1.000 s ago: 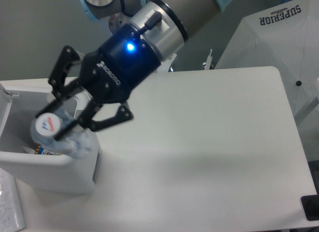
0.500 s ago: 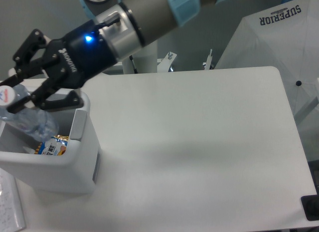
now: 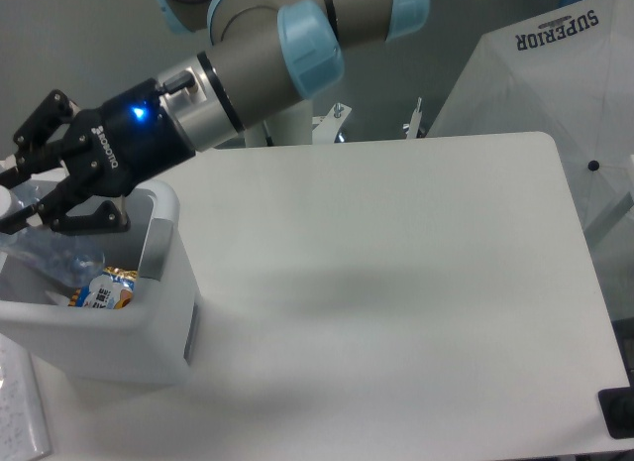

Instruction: Place the trash in the trash can

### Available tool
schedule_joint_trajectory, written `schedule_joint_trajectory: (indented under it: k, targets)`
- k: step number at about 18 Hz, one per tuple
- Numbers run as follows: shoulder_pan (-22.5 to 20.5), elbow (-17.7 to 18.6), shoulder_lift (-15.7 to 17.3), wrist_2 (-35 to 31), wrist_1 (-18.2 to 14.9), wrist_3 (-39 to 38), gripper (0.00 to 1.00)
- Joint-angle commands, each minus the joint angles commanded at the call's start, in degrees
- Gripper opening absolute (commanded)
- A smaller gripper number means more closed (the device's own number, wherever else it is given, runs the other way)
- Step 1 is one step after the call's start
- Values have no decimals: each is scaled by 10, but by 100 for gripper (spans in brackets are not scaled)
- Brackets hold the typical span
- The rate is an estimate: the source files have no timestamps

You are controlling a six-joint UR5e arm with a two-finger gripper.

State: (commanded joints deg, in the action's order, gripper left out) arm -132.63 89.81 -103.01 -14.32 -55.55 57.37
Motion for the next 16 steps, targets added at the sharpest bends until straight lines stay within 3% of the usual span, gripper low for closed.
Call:
schedule_joint_trajectory:
  k: [1, 2, 3, 8, 13, 16]
  targets:
    - [-1, 10, 0, 0, -1, 12, 64]
    - [-3, 17, 0, 0, 0, 19, 87]
    - [-5, 21, 0, -1, 0, 24, 98]
    - [-22, 18, 5, -4, -3, 19, 100]
    - [-82, 5, 0, -15, -4, 14, 100]
    - [-111, -25, -19, -23, -4, -10, 100]
